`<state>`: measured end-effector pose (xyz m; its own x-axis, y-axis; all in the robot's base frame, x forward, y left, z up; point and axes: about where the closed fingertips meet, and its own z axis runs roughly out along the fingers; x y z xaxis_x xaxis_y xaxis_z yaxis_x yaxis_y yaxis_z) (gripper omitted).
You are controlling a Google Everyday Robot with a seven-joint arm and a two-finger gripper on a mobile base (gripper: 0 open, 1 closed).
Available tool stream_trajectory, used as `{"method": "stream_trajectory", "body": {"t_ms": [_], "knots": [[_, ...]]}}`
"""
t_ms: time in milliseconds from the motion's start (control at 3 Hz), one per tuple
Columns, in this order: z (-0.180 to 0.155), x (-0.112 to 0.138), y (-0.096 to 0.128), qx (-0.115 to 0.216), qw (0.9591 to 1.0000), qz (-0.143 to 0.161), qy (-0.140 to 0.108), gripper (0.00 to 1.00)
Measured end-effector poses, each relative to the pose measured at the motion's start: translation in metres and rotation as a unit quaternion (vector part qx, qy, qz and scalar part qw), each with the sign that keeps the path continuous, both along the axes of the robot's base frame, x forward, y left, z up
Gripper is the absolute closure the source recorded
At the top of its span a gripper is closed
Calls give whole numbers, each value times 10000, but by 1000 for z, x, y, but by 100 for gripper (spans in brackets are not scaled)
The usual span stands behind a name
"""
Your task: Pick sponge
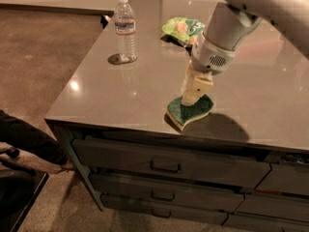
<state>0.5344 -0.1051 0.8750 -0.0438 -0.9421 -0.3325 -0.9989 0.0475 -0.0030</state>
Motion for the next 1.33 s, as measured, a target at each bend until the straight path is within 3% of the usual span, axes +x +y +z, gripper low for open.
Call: {"method": "stream_trajectory", "body": {"t_ms": [1000,1333], "knots": [[89,32,-37,348,9958,-525,-669,100],[90,37,-35,383,9950,-539,-748,100]]}}
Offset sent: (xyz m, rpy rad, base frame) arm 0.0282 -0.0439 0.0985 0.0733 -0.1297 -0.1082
